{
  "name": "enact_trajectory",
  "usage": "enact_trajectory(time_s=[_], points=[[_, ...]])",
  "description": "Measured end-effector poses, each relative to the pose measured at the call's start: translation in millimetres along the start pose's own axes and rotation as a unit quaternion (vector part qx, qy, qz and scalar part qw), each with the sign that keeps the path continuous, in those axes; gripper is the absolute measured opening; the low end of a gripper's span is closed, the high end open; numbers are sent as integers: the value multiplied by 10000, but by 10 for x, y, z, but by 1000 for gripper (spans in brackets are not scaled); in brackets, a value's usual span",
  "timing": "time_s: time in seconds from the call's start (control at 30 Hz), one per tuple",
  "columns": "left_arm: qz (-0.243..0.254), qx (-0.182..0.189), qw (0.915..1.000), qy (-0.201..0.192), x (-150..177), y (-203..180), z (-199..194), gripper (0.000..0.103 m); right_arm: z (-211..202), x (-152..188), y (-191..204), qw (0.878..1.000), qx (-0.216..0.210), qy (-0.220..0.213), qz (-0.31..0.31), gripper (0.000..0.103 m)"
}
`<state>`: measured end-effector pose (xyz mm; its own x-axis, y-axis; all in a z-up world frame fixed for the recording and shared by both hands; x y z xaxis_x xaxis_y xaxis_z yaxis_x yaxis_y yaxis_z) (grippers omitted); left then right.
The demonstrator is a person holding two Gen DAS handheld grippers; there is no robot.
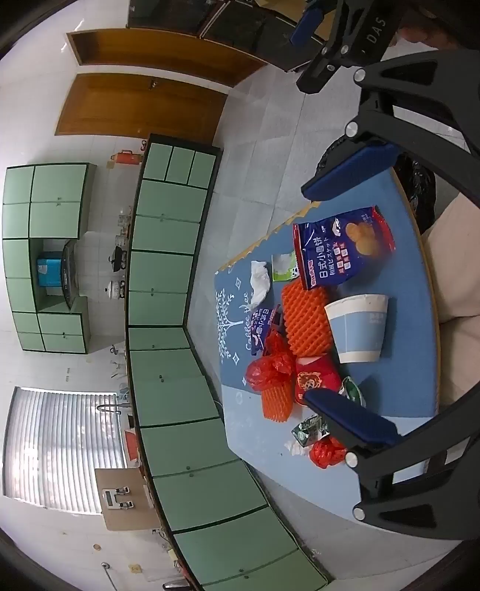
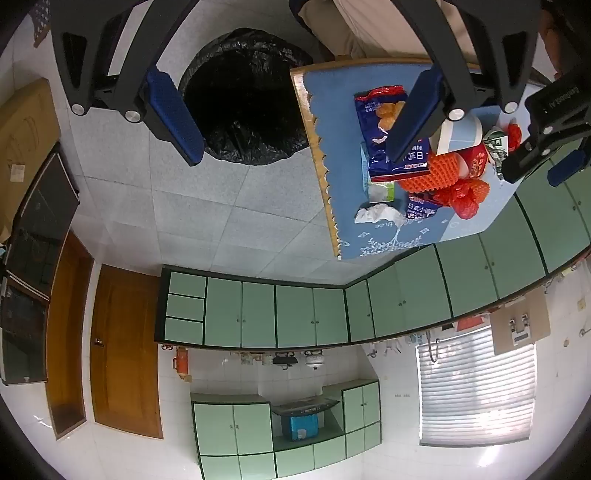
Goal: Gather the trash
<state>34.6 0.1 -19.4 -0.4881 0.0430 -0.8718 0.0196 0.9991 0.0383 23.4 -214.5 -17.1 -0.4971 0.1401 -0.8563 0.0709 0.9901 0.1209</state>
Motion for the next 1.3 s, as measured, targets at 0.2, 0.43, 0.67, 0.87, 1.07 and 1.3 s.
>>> enact_trajectory(time_s=[0.2,0.43,0.67,0.87,1.07,1.3], points=[[6,-17,10000,-15,-39,52,-11,98,4,-4,10,10000,-15,11,10,97],[28,-43,10000,-63,-36,16,-23,98,71,-103,1,10000,-50,35,18,97],[-23,-43,10000,-25,-27,42,-16,98,-24,-34,-2,10000,-16,-14,37,97],[13,-74,9999,-75,-28,30,-23,98,-22,-15,22,10000,-17,-57,34,97],[7,-78,9999,-78,-31,30,-44,98,-28,-14,12,10000,-24,-53,45,97],[16,-75,9999,-80,-30,26,-44,98,-28,-12,10,10000,-26,-52,48,97]])
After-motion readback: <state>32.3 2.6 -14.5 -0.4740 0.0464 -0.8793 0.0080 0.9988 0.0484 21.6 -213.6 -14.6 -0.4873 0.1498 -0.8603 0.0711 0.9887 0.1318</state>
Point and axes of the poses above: each gripper's, at about its wrist camera, not at the fingertips, and z roughly the way its jaws point, y to its left, x to its underside, the point moved 4 cm from there along z, roughly the way its jaws point, and after that the axes turned 4 degrees about z, right-handed, at the moved point
